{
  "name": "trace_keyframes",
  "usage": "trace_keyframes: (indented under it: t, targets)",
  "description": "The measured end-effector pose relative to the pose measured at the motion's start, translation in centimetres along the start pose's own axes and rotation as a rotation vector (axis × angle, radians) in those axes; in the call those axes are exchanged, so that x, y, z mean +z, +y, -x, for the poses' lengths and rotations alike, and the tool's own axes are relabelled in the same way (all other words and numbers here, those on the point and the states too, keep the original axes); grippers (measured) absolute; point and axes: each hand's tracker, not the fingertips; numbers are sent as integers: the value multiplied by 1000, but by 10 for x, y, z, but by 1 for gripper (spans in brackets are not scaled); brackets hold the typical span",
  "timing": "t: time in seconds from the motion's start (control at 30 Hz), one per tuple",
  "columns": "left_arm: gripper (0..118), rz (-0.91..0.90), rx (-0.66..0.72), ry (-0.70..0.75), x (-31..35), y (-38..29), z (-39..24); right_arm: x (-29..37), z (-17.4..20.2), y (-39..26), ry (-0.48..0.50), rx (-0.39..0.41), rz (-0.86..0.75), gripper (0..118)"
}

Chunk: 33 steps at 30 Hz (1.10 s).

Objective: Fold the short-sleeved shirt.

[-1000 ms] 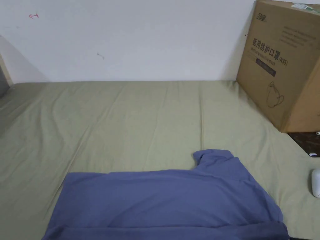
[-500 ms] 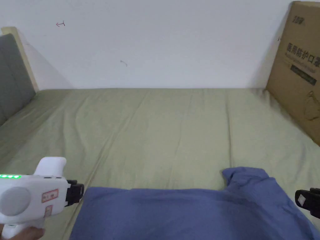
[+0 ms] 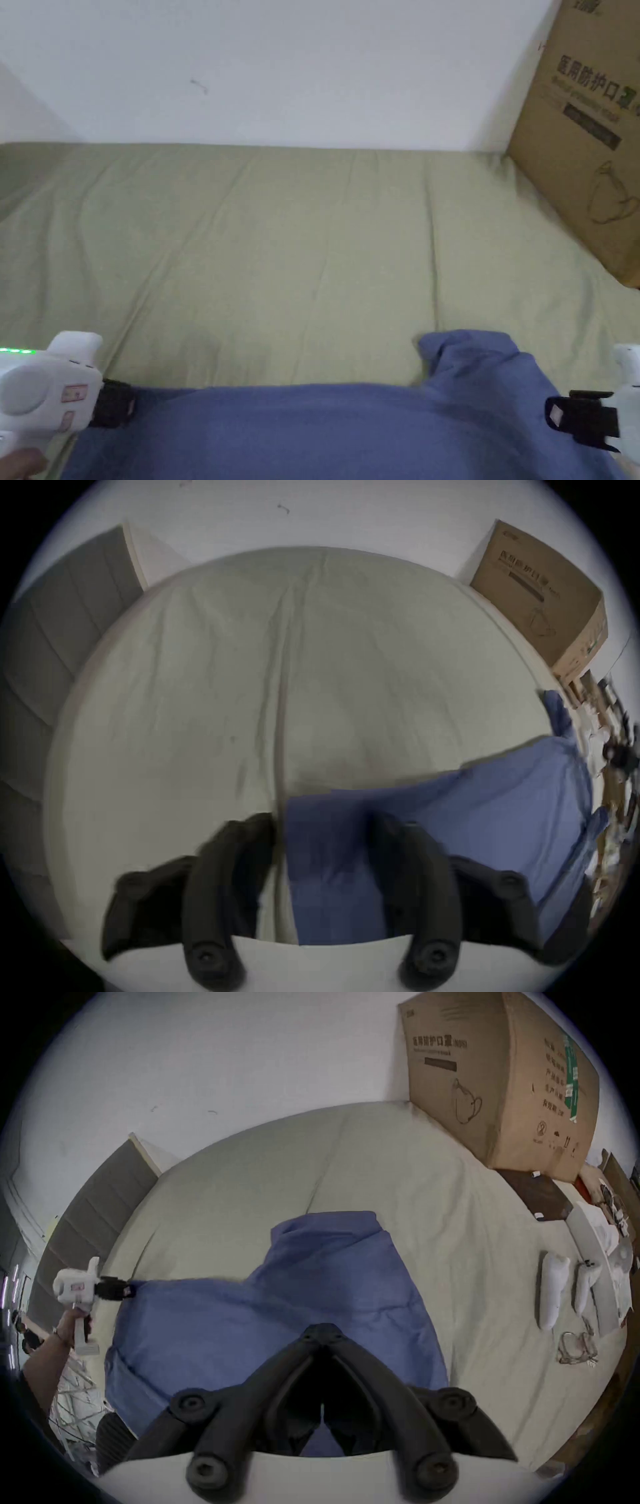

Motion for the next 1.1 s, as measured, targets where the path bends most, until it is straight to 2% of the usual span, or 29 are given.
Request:
trace_keyframes:
  t: [0.03,0.07,0.1,0.17,0.2,0.4,0.47,0.5,0.53,0.57,0.6,0.63,0.67,0.8,0.87,0.93,1.1]
  targets:
    - [0,-37,-13,-33,11,-1,-3,-10,-6,8,-9,-13,18,0]
    - [0,-56,1,-106,15,-3,-8,-19,-11,15,-28,-20,37,1]
    - [0,-71,4,-134,24,-5,-15,-29,-17,24,-41,-37,39,25]
    - [0,-97,-38,-72,41,-7,-28,-50,-26,41,-57,-40,64,97]
    - [0,-100,-31,-92,36,-10,-15,-63,-29,49,-81,-28,106,118]
    - [0,-146,36,-142,70,-16,-4,-137,-69,78,-156,-68,163,117]
    - [0,-150,65,-157,78,-16,1,-145,-78,77,-178,-105,231,111]
    - [0,-149,76,-163,80,-17,4,-144,-71,73,-180,-95,258,93]
    - [0,-148,80,-170,81,-18,5,-139,-65,72,-251,-18,248,85]
    - [0,-145,81,-177,81,-19,6,-131,-60,72,-203,35,210,79]
    - [0,-142,77,-183,82,-18,5,-124,-58,73,-166,54,213,51]
    - [0,-139,74,-184,82,-19,4,-118,-52,72,-143,66,220,15]
    - [0,-137,74,-184,82,-19,3,-112,-50,71,-110,47,224,0]
    - [0,-165,93,-191,98,-21,2,-65,-40,68,-123,60,99,0]
    - [0,-182,95,-195,110,-21,3,-34,-43,69,-97,35,33,0]
    - [0,-205,90,-197,126,-24,4,-2,-44,64,-48,-14,10,0]
    - [0,-230,76,-227,167,-51,8,74,-41,22,-21,-16,-42,0]
